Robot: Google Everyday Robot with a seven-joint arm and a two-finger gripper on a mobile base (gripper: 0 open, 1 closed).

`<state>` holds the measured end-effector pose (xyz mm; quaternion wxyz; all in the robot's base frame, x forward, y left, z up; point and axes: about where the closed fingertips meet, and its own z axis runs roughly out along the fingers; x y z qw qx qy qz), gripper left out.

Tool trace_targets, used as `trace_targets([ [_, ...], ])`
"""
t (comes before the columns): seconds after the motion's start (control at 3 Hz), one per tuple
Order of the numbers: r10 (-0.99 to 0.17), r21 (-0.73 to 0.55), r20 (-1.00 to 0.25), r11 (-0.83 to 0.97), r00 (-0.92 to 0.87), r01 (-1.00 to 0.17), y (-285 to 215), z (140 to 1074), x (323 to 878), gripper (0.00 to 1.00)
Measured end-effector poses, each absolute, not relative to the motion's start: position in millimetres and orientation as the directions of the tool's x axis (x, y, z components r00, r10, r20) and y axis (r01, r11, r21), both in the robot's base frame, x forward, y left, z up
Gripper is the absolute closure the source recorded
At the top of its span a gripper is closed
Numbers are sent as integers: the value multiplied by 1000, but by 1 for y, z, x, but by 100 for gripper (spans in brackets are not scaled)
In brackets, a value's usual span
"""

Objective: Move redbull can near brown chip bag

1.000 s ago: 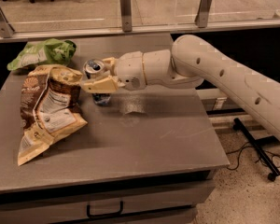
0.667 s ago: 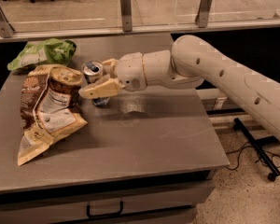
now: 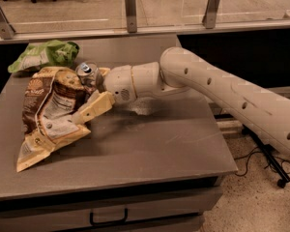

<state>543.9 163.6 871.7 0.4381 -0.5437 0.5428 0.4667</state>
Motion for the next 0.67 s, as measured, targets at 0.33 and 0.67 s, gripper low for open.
trace_targets([
  [0.33,-208,8,-978,57,-20,-998,132,883,552,0],
  [0.67,-262,-122,-963,228,60,-966,64,927,564,0],
])
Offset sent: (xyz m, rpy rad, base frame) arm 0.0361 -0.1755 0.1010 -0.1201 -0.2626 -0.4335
